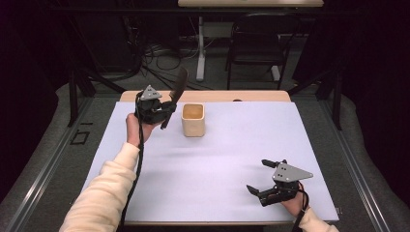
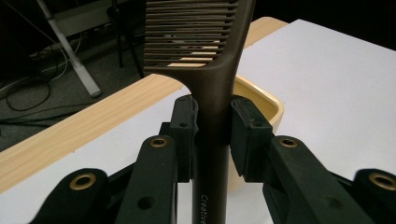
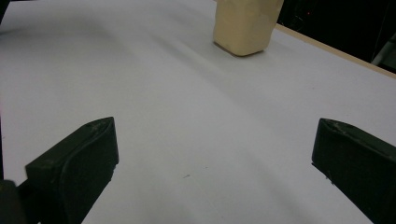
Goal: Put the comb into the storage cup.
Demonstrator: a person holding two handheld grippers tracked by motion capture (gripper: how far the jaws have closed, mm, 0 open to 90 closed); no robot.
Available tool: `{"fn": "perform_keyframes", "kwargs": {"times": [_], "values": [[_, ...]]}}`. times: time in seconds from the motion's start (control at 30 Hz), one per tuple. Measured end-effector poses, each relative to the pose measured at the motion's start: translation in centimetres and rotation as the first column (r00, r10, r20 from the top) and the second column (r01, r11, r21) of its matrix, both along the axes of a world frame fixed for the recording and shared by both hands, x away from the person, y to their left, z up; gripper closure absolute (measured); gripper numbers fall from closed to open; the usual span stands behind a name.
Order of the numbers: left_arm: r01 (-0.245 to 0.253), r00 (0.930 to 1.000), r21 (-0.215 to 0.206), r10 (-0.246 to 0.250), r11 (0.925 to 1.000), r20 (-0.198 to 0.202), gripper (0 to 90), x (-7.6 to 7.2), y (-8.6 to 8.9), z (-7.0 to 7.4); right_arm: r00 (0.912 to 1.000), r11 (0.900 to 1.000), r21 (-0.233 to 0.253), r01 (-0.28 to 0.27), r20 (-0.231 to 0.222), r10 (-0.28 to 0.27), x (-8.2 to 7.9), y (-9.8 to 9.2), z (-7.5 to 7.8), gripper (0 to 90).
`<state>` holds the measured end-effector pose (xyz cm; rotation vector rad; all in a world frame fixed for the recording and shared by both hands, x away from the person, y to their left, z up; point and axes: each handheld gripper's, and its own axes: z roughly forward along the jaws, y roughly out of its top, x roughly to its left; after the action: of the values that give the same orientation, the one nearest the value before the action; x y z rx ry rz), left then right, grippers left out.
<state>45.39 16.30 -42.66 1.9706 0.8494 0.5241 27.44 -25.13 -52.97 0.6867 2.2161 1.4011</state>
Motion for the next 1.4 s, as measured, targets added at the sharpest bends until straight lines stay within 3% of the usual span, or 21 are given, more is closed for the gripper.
{"fn": "perform_keyframes", "kwargs": {"times": [1.4], "values": [[0.003,0.9996,0.002,-0.003,1.0,0.028,72.4,1.4,-1.8,1.3,1.0,1.0,-0.001,0.0,-0.003,0.0,0.0,-0.1,0.0,0.1]]}}
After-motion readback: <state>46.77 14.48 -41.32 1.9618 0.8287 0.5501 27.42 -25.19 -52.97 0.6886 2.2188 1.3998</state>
